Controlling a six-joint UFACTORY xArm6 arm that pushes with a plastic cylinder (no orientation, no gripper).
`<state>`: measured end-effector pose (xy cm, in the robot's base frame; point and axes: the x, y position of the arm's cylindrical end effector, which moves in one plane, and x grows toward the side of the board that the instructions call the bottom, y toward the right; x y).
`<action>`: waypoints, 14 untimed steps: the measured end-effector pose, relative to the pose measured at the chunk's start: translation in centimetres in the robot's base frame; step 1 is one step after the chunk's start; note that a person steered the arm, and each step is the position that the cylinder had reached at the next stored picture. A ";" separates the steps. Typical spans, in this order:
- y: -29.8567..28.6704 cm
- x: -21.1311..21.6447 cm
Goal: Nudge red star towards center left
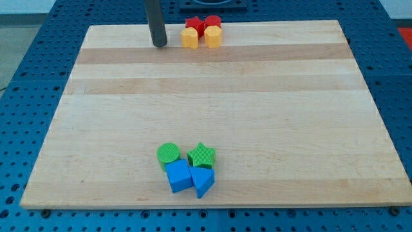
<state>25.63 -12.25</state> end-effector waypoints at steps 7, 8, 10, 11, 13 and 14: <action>16.0 20.3; 16.0 20.3; 11.5 20.2; 15.8 17.3; 26.1 4.3; 26.9 -4.2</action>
<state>21.43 14.65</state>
